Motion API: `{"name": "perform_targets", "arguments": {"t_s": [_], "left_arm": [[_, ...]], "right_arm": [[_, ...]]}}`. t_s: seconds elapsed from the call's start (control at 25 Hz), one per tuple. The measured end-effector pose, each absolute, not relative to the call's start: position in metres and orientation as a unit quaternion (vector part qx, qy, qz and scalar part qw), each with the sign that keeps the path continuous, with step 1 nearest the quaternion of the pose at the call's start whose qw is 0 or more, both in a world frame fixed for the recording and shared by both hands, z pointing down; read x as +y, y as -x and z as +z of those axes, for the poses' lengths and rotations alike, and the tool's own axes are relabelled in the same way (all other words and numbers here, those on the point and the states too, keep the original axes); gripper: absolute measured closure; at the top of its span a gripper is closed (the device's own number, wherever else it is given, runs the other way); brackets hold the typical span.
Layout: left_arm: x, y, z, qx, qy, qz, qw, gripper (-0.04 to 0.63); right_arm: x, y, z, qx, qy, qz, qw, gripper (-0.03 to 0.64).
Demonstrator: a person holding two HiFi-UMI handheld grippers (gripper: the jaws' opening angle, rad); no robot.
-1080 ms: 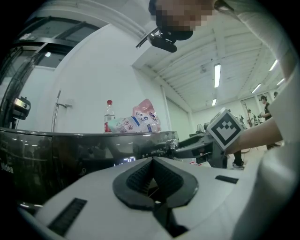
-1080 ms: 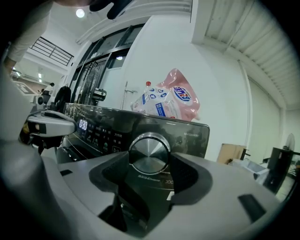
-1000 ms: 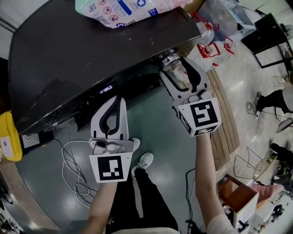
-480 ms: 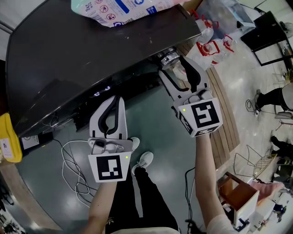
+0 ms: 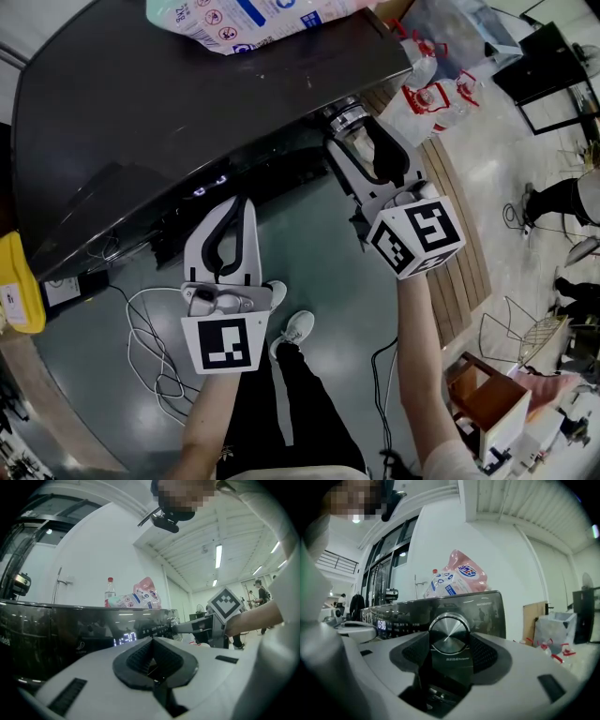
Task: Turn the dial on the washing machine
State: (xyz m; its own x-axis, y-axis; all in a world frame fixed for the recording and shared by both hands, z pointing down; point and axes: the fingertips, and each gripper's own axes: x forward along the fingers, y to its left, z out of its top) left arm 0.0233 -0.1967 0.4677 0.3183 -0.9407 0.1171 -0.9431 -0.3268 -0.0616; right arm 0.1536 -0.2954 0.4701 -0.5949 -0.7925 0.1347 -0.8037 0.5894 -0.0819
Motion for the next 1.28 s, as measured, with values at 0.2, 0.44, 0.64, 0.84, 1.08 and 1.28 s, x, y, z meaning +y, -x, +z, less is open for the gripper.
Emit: {"name": "perform_targets", "arguments": {"t_s": [0.2,0.44,0.64,0.84,1.08,1.28], "left_arm": [[-0.1960,-0.0219,0.4690,-0.581,-0.811,0.066,0.010,0.595],[-0.1963,-0.0221,0.4703,-0.582,-0.811,0.065,0.011,0.595],[-0.1968,-0.0233,0.4706,-0.581,-0.811,0.067,0.012,0.595],[-0.1966,-0.0246,0.4713,-0.581,-0.811,0.066,0.012,0.595],[-0.1967,-0.0238,0.4724,-0.582,-0.810,0.067,0.014,0.595],[-0.1978,-0.0218,0.4724,-0.584,-0.809,0.067,0.013,0.595]], "right_arm": [[-0.2967,-0.1558,0.4701,-0.883,-0.445,0.146,-0.015,0.344],[-0.2972,-0.1552,0.4713,-0.886,-0.444,0.137,-0.009,0.344],[-0.2971,-0.1551,0.4710,-0.885,-0.446,0.134,-0.005,0.344],[-0.2972,-0.1559,0.4707,-0.880,-0.445,0.163,-0.025,0.344],[-0.2978,-0.1570,0.4711,-0.871,-0.444,0.204,-0.053,0.344],[-0.2981,-0.1583,0.4722,-0.864,-0.439,0.233,-0.081,0.344]]}}
